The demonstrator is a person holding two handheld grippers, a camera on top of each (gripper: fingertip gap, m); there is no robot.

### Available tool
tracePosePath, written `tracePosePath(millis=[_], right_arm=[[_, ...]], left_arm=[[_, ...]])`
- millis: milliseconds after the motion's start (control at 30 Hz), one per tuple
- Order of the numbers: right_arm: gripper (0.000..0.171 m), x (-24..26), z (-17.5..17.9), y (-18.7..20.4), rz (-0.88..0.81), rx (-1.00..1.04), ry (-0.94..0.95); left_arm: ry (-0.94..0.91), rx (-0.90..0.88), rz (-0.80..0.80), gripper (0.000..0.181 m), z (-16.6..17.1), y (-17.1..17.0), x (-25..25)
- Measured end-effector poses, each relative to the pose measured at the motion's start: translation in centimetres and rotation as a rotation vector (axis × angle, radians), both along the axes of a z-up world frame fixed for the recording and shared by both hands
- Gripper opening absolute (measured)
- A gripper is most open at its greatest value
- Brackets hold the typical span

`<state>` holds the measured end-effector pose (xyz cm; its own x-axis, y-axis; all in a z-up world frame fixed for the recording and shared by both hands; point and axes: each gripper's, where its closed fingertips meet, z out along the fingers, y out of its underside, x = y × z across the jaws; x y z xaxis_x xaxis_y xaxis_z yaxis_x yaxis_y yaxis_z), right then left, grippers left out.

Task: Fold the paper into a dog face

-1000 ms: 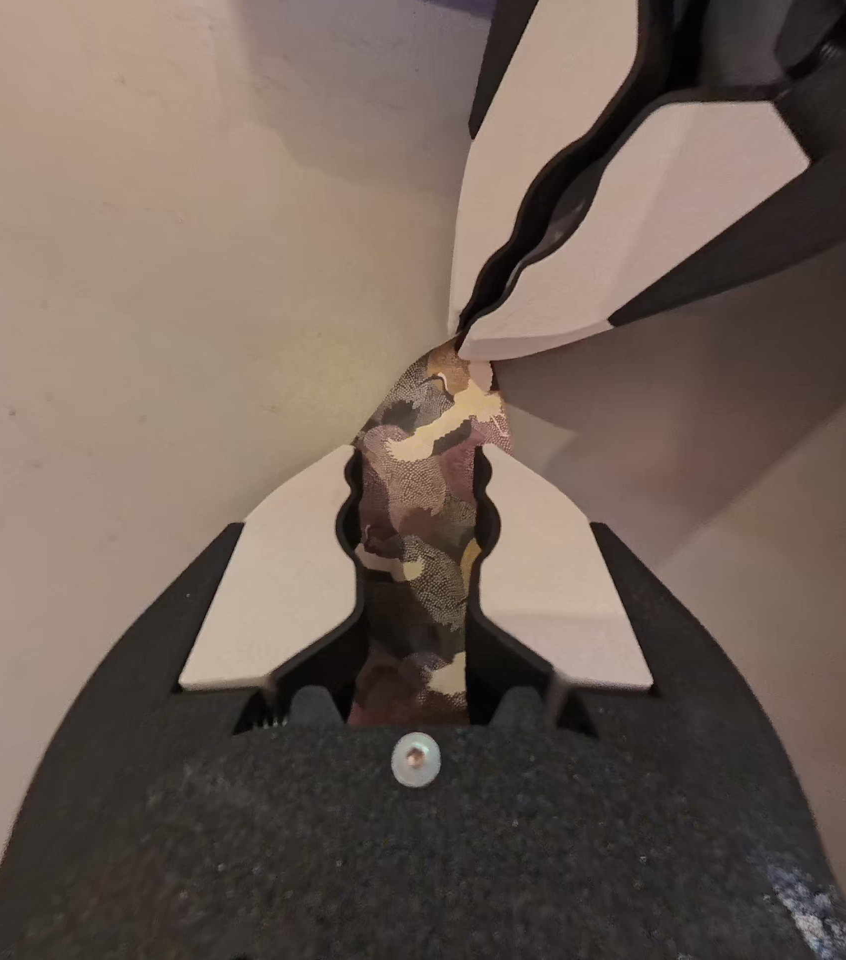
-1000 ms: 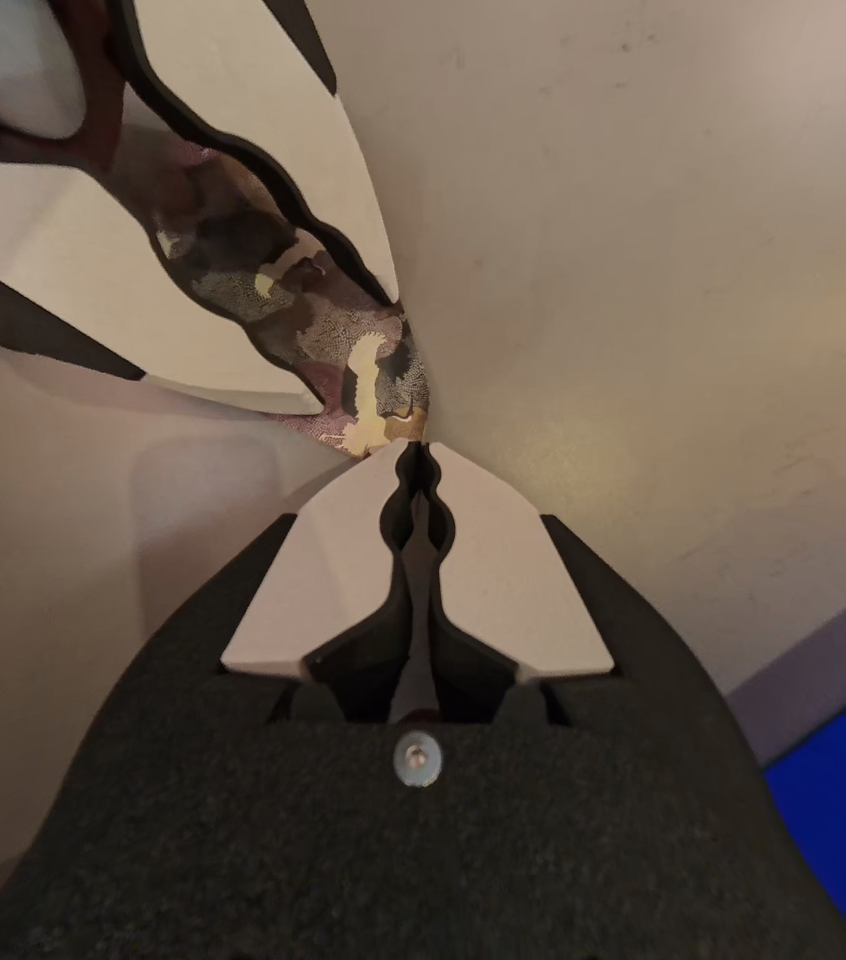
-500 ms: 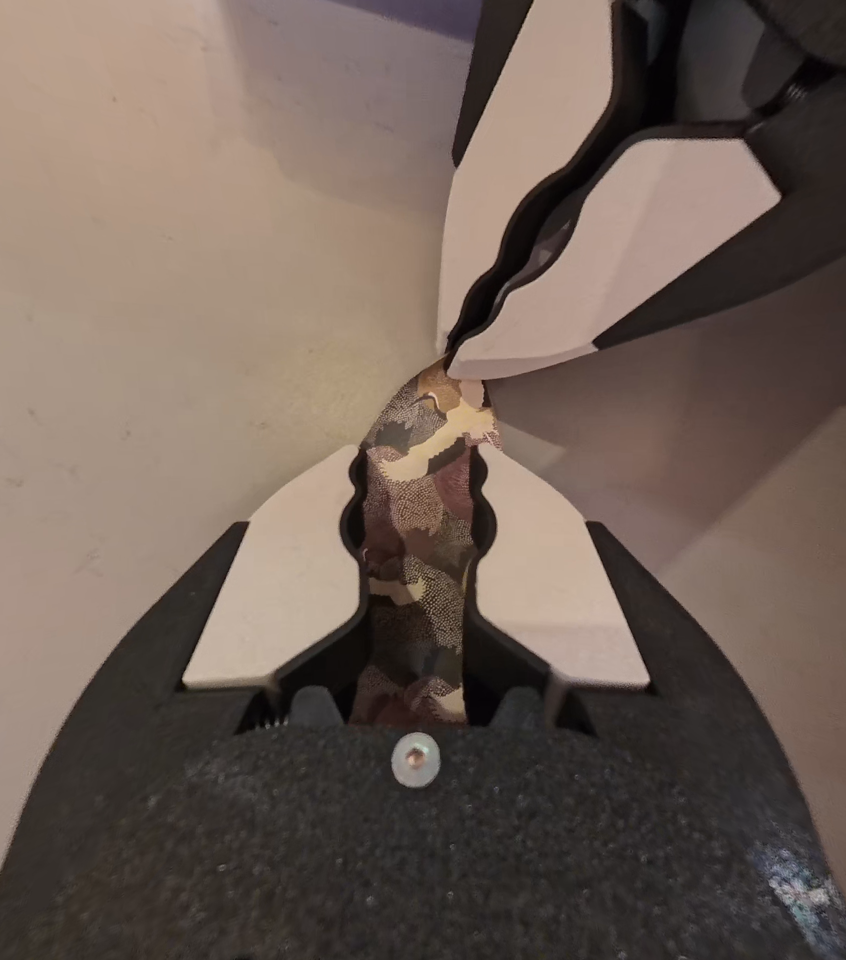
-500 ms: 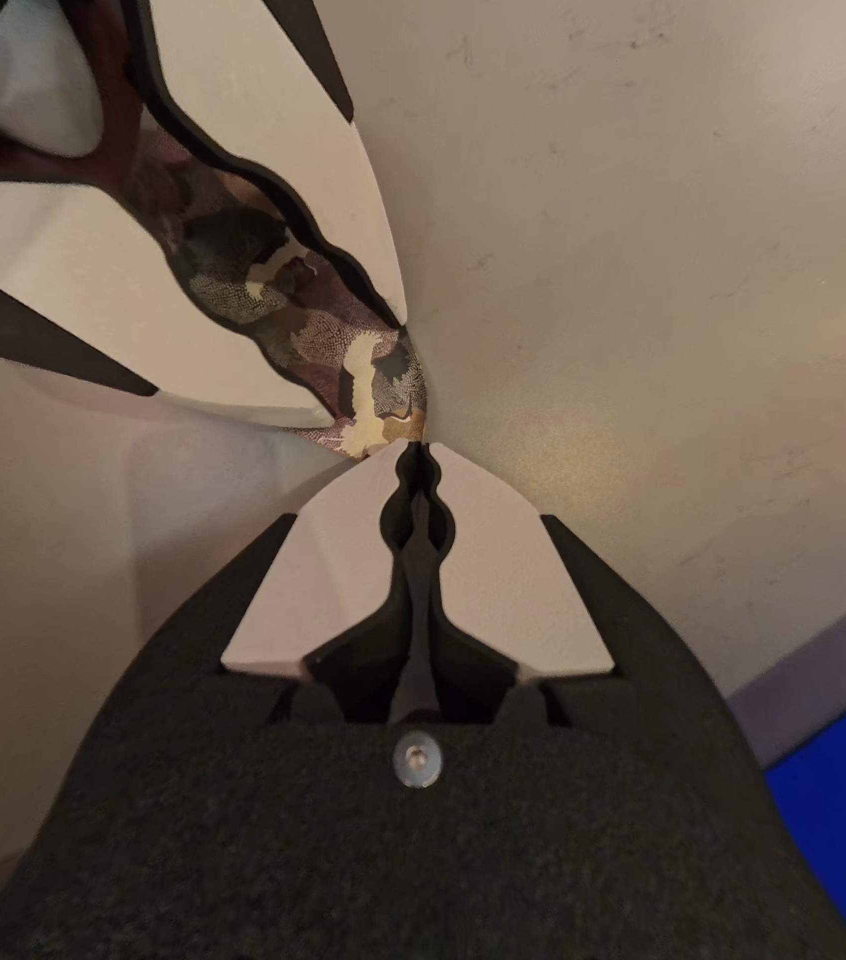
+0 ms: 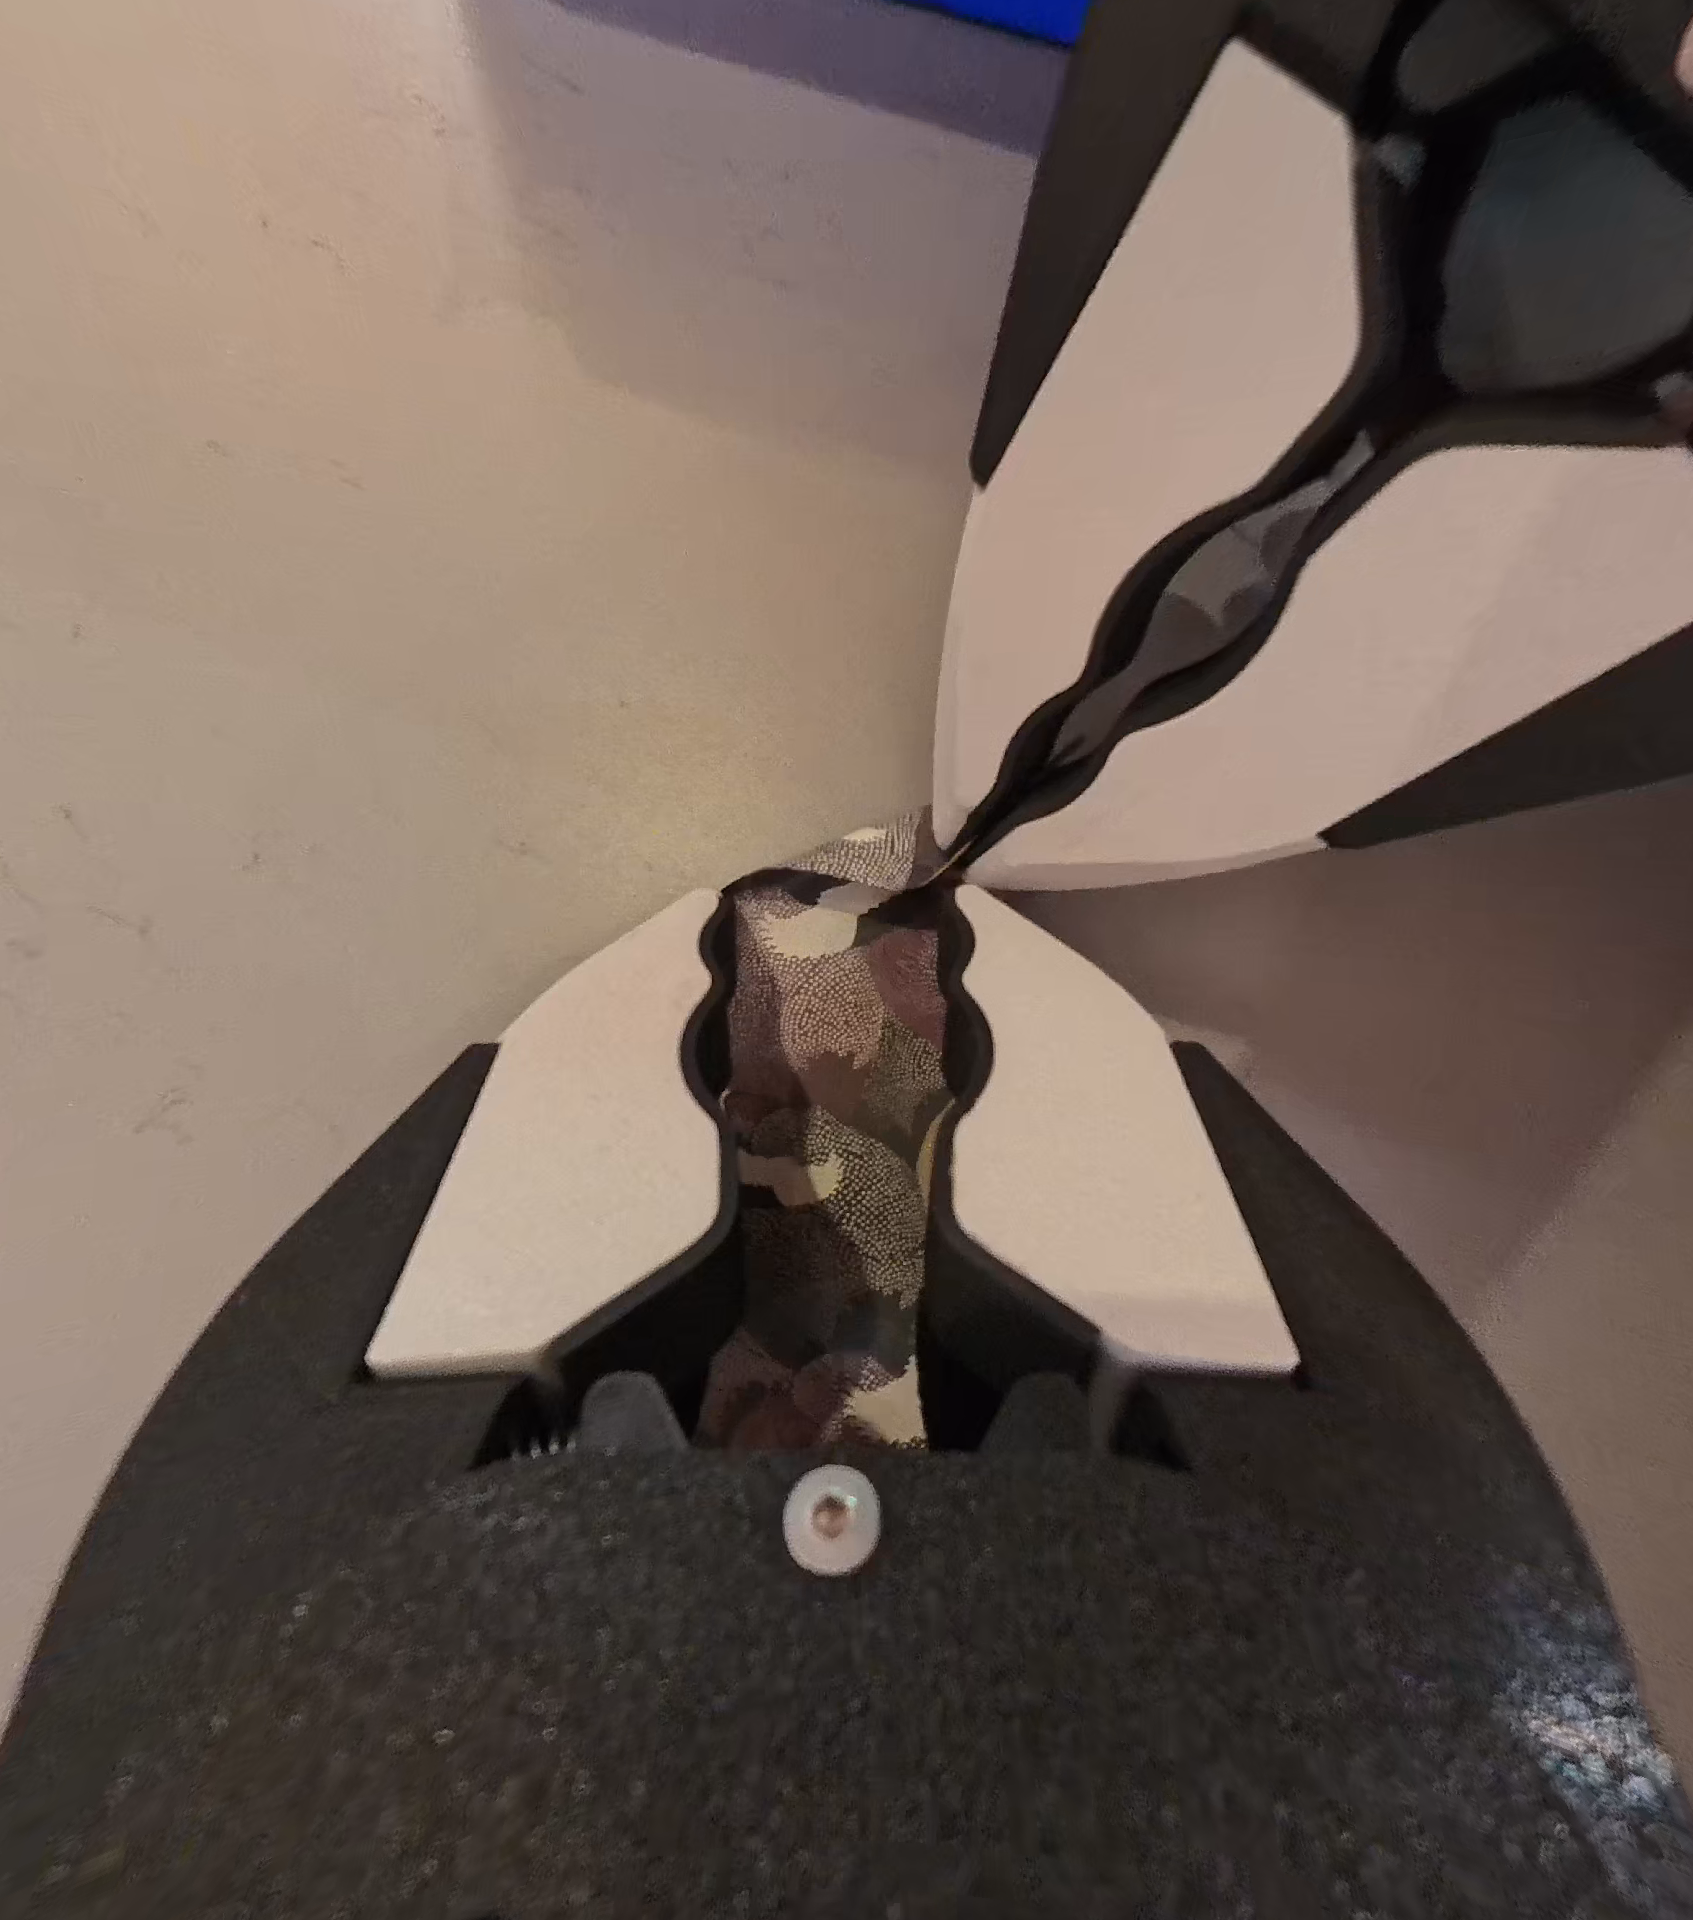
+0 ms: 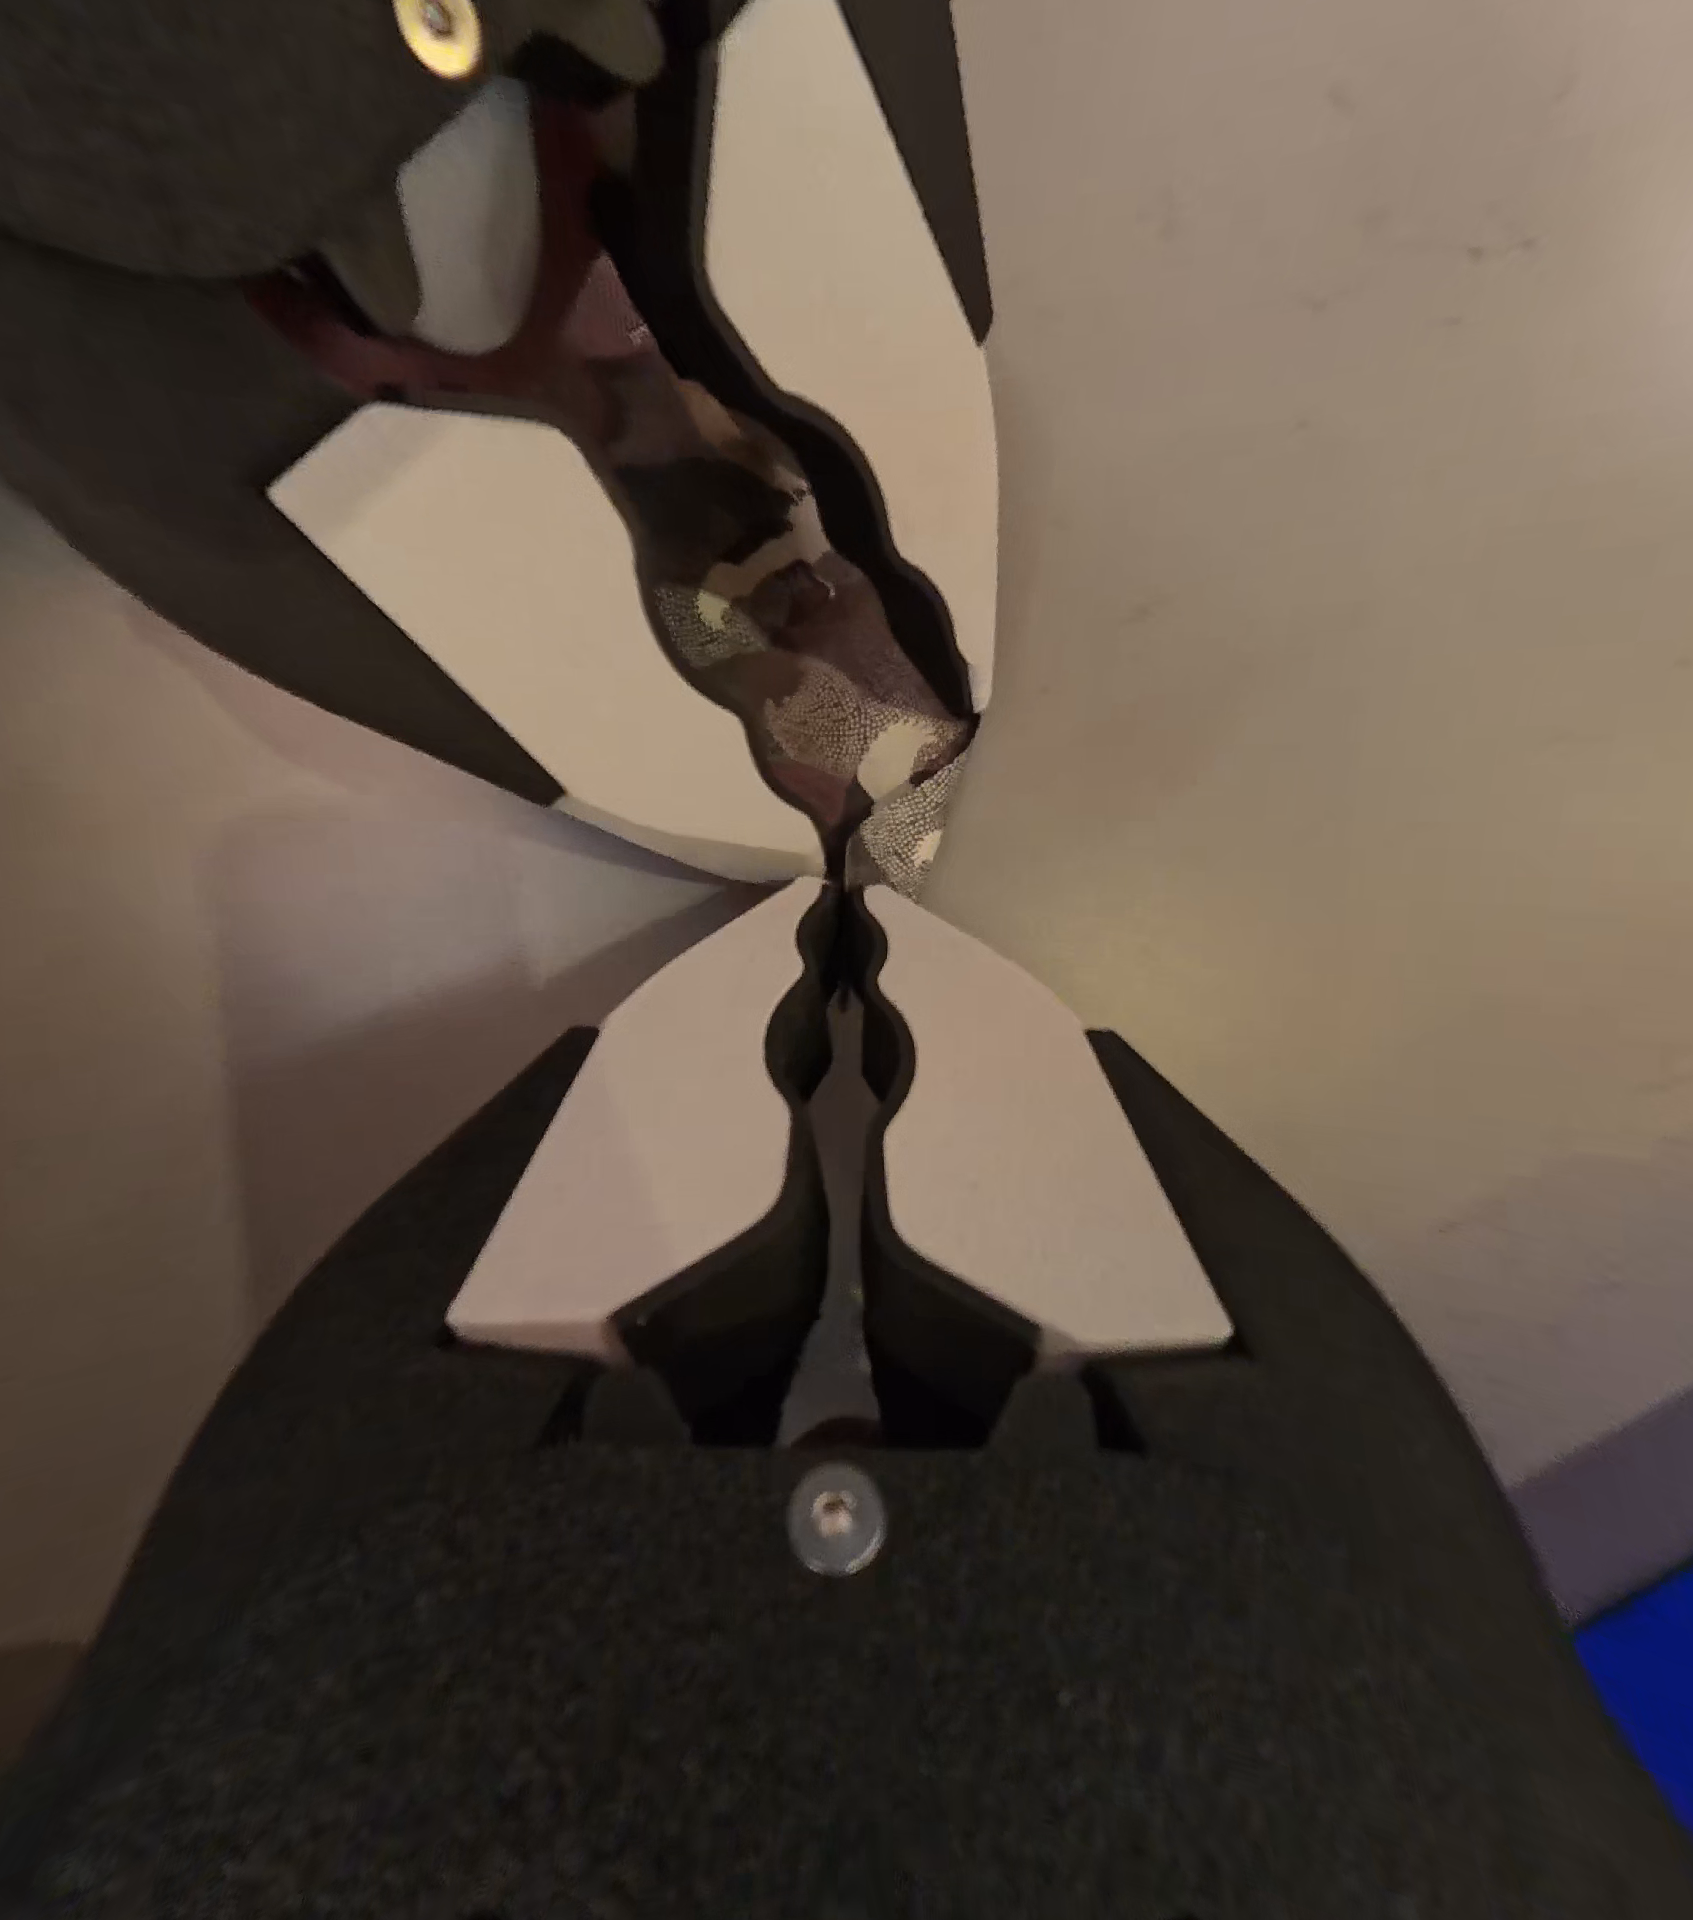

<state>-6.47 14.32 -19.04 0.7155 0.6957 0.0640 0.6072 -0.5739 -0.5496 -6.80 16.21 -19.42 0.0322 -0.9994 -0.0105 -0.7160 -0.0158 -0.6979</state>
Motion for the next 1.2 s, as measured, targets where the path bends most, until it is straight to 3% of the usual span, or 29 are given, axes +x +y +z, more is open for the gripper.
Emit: tracePosePath(millis=[1000, 1200], right_arm=[[0.000, -0.6, -0.5, -1.1, 0.052, -0.061, -0.003], [0.000, -0.3, -0.5, -1.0, 0.113, -0.093, 0.012]], left_arm=[[0.020, 0.008, -0.017, 0.030, 0.0, 0.3, -0.8], [0.063, 0.067, -0.171, 0.039, 0.4, 0.2, -0.6]])
